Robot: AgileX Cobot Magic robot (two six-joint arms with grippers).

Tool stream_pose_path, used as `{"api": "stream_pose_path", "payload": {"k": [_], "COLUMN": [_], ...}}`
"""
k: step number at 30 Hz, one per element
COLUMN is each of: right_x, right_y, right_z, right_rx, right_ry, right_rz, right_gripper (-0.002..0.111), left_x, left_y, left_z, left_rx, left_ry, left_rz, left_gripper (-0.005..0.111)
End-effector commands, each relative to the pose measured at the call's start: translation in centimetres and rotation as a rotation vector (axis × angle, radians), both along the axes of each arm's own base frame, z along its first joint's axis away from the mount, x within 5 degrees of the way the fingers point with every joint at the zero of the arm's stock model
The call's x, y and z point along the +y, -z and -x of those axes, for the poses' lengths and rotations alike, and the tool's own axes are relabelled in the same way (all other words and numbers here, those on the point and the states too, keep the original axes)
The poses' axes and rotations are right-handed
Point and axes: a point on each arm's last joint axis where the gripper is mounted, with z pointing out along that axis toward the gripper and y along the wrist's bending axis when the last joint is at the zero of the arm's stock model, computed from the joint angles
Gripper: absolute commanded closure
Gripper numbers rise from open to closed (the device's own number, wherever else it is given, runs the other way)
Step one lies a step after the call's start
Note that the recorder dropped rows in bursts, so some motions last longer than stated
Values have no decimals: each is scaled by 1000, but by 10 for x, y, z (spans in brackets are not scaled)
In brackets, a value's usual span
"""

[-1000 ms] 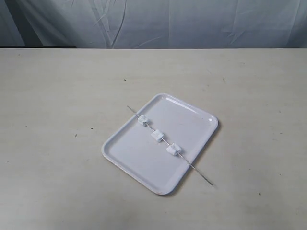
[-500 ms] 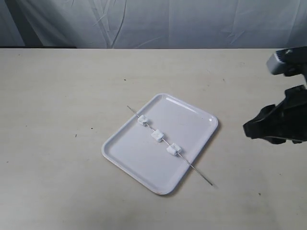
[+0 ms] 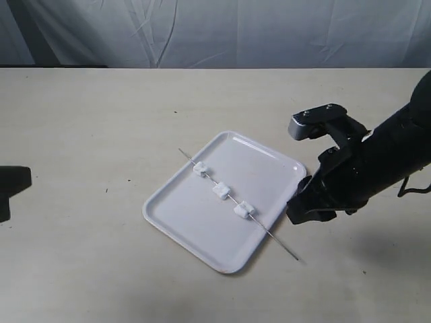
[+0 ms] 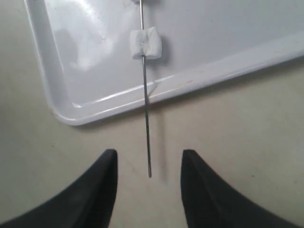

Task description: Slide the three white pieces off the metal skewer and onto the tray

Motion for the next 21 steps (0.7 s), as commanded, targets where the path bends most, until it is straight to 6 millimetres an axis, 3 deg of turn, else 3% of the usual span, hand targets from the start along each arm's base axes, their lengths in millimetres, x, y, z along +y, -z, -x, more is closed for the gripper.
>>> {"api": "stream_pose_path", "payload": {"k": [1, 6, 11, 21], "right_x": [3, 4, 10, 14], "right_y": [12, 27, 41, 64], "right_z": [-6, -9, -11, -15], "right_rx": [12, 53, 91, 135], "right_ry": [-54, -67, -93, -118], "right_rz": [23, 31, -11, -26], "right_gripper": [66, 66, 66, 66], "left_x": [-4, -5, -10, -11], "left_y": [17, 35, 38, 44], "left_z": [-15, -32, -43, -50], "left_rx": [161, 271, 237, 247], "left_ry": [39, 54, 101, 121], "left_rz": [35, 57, 108, 124], "left_gripper": [105, 90, 77, 75]}}
